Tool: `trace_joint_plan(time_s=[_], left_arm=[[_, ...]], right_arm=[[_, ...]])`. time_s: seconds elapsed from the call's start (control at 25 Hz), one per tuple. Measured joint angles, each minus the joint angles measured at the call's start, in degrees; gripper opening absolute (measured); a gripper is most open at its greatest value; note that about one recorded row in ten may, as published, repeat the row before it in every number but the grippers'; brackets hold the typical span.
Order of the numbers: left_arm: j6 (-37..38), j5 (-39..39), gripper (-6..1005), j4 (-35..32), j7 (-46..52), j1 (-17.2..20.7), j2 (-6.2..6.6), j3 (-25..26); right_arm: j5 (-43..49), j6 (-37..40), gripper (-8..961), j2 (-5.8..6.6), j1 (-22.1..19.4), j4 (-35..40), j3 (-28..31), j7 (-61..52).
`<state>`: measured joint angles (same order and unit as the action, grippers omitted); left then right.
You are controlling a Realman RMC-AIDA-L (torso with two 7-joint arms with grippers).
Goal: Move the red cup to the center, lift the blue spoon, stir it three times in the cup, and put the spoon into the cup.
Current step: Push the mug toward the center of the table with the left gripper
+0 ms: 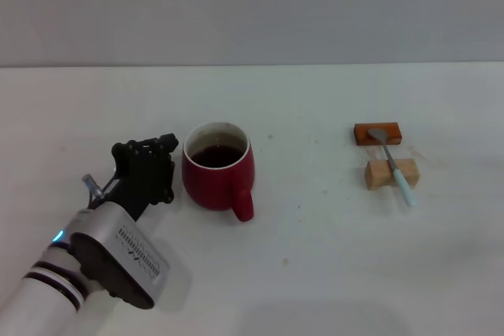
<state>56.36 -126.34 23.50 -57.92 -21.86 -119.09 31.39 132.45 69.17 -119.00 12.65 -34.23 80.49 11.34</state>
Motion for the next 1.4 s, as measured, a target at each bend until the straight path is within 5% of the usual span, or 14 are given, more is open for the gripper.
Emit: trace_joint_plan(time_s=[0.52, 1.4], left_arm=[[-5.48, 0.20, 33, -2.86, -5.02, -2.81, 0.02, 2.21], [-5.88, -0.23, 33, 0.79, -5.36, -3.07, 0.00, -1.20]], right_arm=[[0.00, 0.00, 753, -0.09, -0.31, -0.63, -0.71, 0.00], [0.00, 0.00, 753, -0.09, -0.33, -0.84, -0.79, 0.00]])
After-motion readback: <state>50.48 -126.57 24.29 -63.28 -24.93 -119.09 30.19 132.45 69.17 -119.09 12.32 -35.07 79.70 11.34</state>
